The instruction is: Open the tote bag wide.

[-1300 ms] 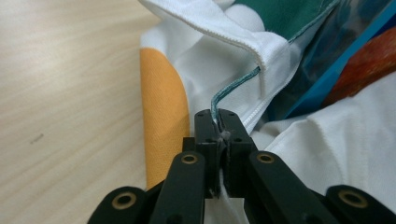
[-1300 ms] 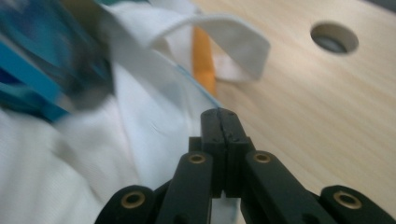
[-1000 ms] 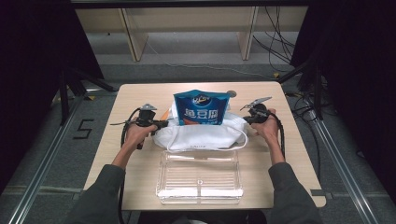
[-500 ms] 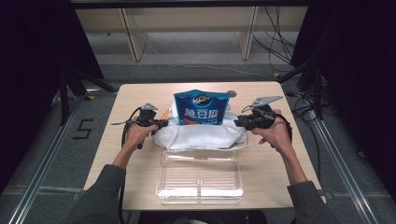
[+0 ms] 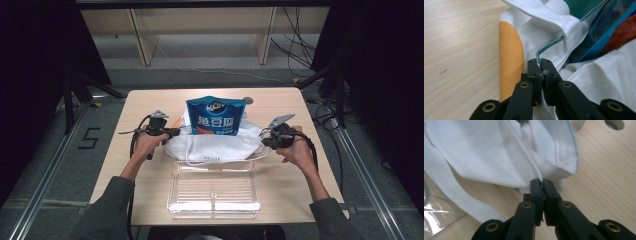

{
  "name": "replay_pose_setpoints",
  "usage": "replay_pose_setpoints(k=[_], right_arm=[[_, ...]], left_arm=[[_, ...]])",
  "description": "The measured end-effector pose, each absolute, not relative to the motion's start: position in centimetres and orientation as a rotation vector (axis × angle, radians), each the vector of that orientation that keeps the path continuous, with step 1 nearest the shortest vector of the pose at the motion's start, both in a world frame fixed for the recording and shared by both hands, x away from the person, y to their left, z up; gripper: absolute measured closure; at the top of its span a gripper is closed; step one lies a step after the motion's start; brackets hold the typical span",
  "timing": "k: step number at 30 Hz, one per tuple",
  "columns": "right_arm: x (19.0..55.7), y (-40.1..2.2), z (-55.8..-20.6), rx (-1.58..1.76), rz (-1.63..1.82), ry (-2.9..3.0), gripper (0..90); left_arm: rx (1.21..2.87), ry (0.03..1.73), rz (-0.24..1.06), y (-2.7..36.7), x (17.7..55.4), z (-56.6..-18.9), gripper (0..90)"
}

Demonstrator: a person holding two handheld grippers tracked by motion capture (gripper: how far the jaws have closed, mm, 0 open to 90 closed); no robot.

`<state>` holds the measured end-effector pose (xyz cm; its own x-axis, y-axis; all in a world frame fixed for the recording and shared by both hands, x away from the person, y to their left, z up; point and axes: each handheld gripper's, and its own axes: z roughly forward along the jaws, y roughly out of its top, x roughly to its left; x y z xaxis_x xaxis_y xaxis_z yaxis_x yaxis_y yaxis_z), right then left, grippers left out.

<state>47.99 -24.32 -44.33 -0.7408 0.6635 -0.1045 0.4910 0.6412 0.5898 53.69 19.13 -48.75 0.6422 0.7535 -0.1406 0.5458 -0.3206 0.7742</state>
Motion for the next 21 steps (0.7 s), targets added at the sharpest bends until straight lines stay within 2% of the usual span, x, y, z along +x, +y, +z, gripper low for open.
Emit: replay_pose_setpoints(k=[12, 16, 19, 21], right_arm=[[47.4, -23.3, -47.9, 0.874, 0.686, 2.666, 89.1], [47.0, -23.9, -46.9, 0.944, 0.727, 2.636, 87.6], [46.6, -24.6, -46.0, 0.976, 0.843, 2.561, 68.4], [46.3, -25.1, -44.7, 1.022, 0.921, 2.513, 59.3]], left_arm=[[2.007, 1.015, 0.307, 19.1, 53.6, -48.8, 85.9], [1.995, 1.017, 0.308, 19.3, 53.6, -48.8, 82.7], [1.980, 1.008, 0.283, 19.7, 53.7, -48.5, 73.1], [1.923, 1.031, 0.295, 19.8, 53.5, -48.2, 67.4]])
